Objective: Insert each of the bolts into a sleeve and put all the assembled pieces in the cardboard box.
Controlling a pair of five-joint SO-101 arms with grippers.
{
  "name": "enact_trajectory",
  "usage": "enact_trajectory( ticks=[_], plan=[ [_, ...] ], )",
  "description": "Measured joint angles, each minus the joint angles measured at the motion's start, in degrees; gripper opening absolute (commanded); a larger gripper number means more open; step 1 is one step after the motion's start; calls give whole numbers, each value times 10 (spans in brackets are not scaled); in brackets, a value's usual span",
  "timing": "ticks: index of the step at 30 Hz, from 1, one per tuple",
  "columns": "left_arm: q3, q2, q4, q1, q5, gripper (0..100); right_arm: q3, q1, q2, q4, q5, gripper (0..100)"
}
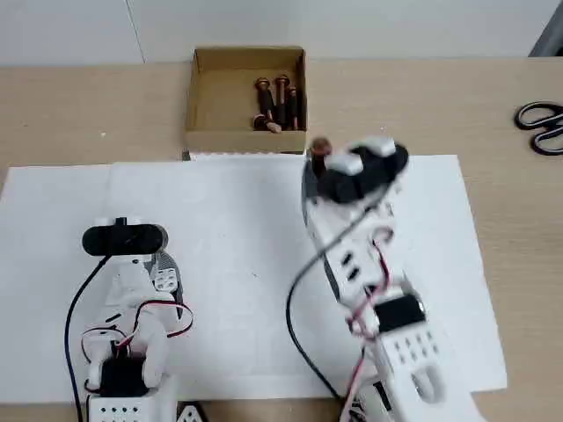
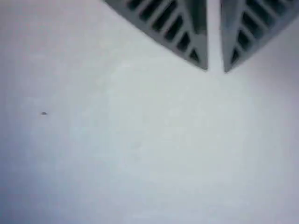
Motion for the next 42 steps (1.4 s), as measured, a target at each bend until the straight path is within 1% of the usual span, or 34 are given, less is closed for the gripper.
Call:
enact_trajectory(
  ticks=[6, 11, 15, 18, 23, 27, 29, 32, 34, 36, 42],
  plan=[
    [0, 0, 0, 0, 0, 6, -139, 0, 262, -106, 0, 3],
    [0, 0, 0, 0, 0, 6, -286, 0, 469, -153, 0, 3],
    [0, 0, 0, 0, 0, 6, -435, 0, 619, -156, 0, 5],
    [0, 0, 0, 0, 0, 6, -553, 0, 722, -155, 24, 7],
    [0, 0, 0, 0, 0, 6, -732, -1, 859, -96, 42, 9],
    [0, 0, 0, 0, 0, 6, -841, -2, 938, -45, 44, 25],
    [0, 0, 0, 0, 0, 6, -878, -5, 961, -18, 44, 91],
    [0, 0, 0, 0, 0, 6, -913, -11, 976, 33, 44, 232],
    [0, 0, 0, 0, 0, 6, -924, -12, 976, 65, 44, 299],
    [0, 0, 0, 0, 0, 6, -935, -13, 975, 90, 44, 310],
    [0, 0, 0, 0, 0, 6, -942, -12, 975, 119, 46, 280]
  ],
)
